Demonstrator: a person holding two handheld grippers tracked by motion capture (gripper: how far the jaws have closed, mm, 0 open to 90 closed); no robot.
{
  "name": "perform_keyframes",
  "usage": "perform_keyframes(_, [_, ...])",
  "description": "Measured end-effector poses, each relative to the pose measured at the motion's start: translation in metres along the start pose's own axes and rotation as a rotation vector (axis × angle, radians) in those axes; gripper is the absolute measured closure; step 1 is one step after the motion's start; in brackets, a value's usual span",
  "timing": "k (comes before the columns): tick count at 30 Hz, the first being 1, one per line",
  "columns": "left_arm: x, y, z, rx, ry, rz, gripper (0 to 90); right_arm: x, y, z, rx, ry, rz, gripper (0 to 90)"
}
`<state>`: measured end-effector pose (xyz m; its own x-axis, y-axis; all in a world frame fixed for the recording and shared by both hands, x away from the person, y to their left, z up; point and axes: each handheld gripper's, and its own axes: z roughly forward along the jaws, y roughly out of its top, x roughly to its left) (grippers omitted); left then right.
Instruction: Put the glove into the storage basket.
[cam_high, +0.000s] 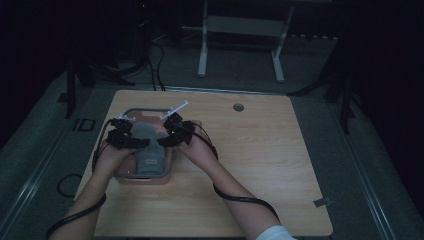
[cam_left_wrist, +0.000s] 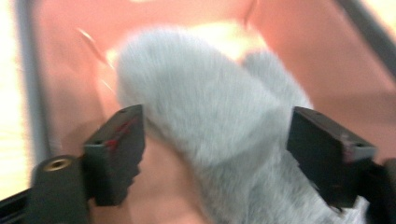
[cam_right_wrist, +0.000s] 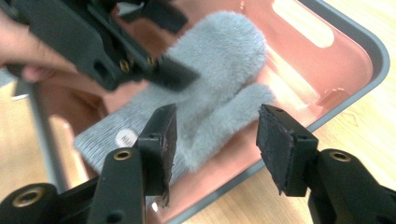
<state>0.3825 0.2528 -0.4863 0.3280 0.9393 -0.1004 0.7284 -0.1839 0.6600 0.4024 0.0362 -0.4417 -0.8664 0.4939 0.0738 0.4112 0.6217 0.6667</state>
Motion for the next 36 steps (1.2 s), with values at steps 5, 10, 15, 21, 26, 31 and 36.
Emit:
perform_keyframes(5, [-0.008,-0.003,-0.025,-0.144,-0.003,0.033,14.3,-0.007,-0.009,-0.015,-0.049,0.064,-0.003,28.6])
perform_keyframes(10, [-0.026,-0.010,-0.045,-0.191,-0.073,0.094,14.3,-0.011,-0.017,-0.022,-0.052,0.095,-0.012,22.2])
perform_keyframes(15, [-0.043,-0.020,-0.057,-0.226,-0.183,0.127,14.3,-0.008,-0.027,-0.026,-0.051,0.096,-0.083,19.2])
perform_keyframes(21, [-0.065,-0.036,-0.073,-0.277,-0.299,0.173,14.3,-0.004,-0.049,-0.033,-0.071,0.110,-0.102,19.3])
perform_keyframes(26, [-0.086,-0.046,-0.079,-0.284,-0.354,0.237,14.3,-0.004,-0.063,-0.039,-0.081,0.108,-0.108,19.3])
perform_keyframes(31, [-0.107,-0.056,-0.076,-0.265,-0.418,0.282,14.3,-0.007,-0.079,-0.045,-0.083,0.103,-0.108,19.3])
perform_keyframes(36, [-0.123,-0.065,-0.068,-0.262,-0.483,0.335,14.3,-0.013,-0.095,-0.051,-0.078,0.102,-0.115,19.3])
